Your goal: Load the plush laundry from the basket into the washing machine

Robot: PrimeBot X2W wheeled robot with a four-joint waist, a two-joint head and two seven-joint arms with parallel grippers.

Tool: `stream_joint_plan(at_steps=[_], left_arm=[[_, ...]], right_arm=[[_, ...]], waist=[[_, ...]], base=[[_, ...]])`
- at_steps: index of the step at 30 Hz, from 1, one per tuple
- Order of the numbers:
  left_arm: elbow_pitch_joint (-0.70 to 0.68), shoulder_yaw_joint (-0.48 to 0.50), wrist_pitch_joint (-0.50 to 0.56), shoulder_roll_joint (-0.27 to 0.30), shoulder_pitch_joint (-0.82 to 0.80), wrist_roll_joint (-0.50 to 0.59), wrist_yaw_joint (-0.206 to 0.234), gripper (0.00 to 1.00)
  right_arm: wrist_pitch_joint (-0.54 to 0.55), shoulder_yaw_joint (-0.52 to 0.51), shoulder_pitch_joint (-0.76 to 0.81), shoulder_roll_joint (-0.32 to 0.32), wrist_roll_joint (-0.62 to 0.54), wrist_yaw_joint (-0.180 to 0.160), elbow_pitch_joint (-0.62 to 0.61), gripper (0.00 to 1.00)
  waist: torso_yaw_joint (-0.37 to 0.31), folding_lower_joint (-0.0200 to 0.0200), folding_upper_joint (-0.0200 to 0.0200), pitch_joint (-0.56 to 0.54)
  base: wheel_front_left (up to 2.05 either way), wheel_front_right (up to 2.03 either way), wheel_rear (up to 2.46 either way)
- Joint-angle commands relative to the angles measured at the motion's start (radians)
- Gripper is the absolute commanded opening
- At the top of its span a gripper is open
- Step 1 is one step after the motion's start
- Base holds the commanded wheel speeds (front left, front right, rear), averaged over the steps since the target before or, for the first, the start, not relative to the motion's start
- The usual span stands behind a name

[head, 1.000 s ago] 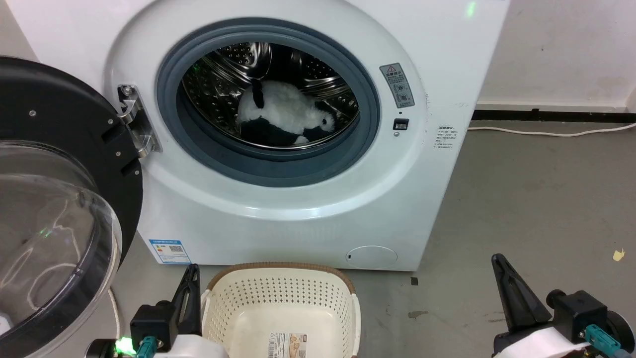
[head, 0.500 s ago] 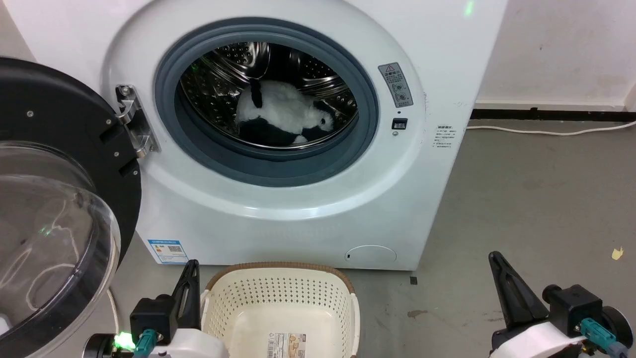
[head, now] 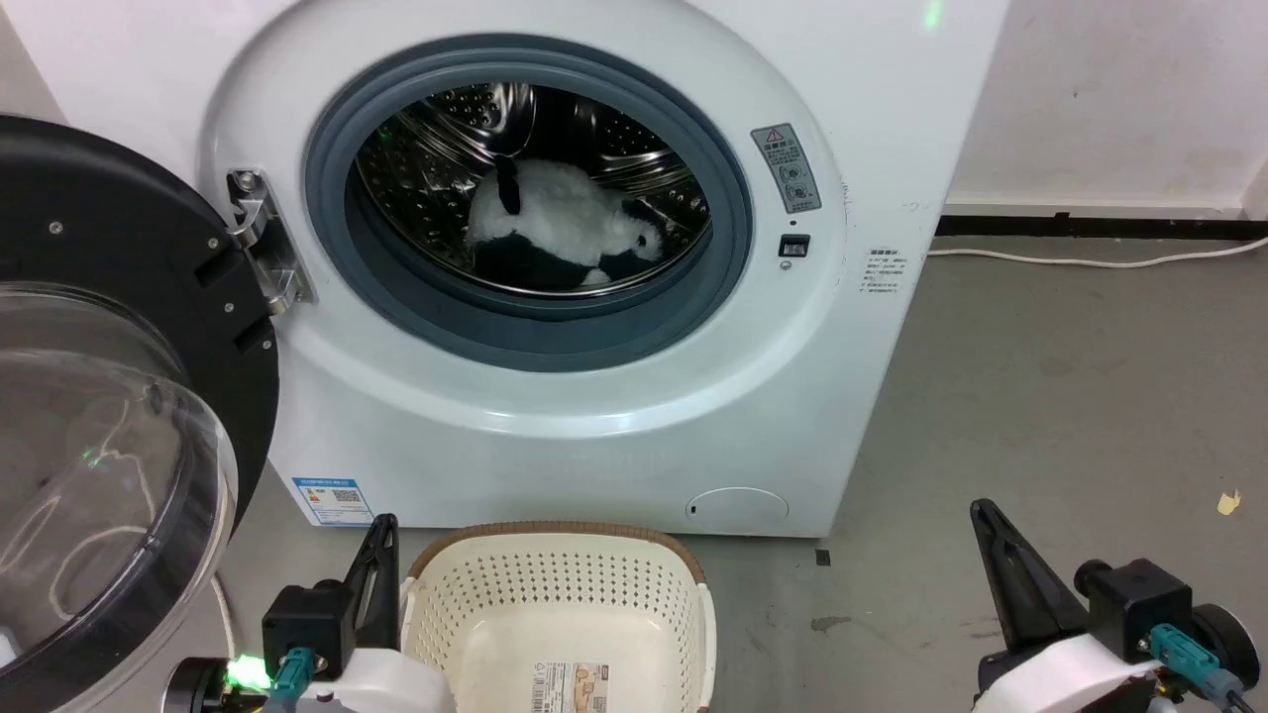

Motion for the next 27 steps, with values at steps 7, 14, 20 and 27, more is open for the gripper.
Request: stream_joint_plan(at_steps=[7, 14, 20, 27], left_arm=[[-0.012, 0.012, 0.02, -0.008, -0.021, 0.015, -0.008, 0.0], [-0.018, 0.02, 0.036, -0.013, -0.026, 0.026, -0.015, 0.0], [-0.023, 0.026, 0.049, -0.017, -0.029, 0.035, -0.021, 0.0], [-0.028, 0.033, 0.063, -0.021, -0.032, 0.045, -0.027, 0.0]], right_arm=[[0.016, 0.004, -0.015, 0.0, -0.009, -0.001, -0.009, 0.0], [0.032, 0.006, -0.019, 0.0, -0.014, -0.001, -0.011, 0.0], [0.045, 0.007, -0.021, 0.0, -0.018, -0.001, -0.013, 0.0], [0.059, 0.009, -0.024, 0.0, -0.022, -0.001, -0.016, 0.0]], waist=[[-0.002, -0.0001, 0.0, 0.001], [-0.003, -0.0001, 0.0, 0.001], [-0.005, -0.0001, 0.0, 0.002], [-0.006, -0.0001, 0.0, 0.002]], base=[[0.0, 0.0, 0.0], [0.0, 0.0, 0.0], [0.0, 0.0, 0.0], [0.0, 0.0, 0.0]])
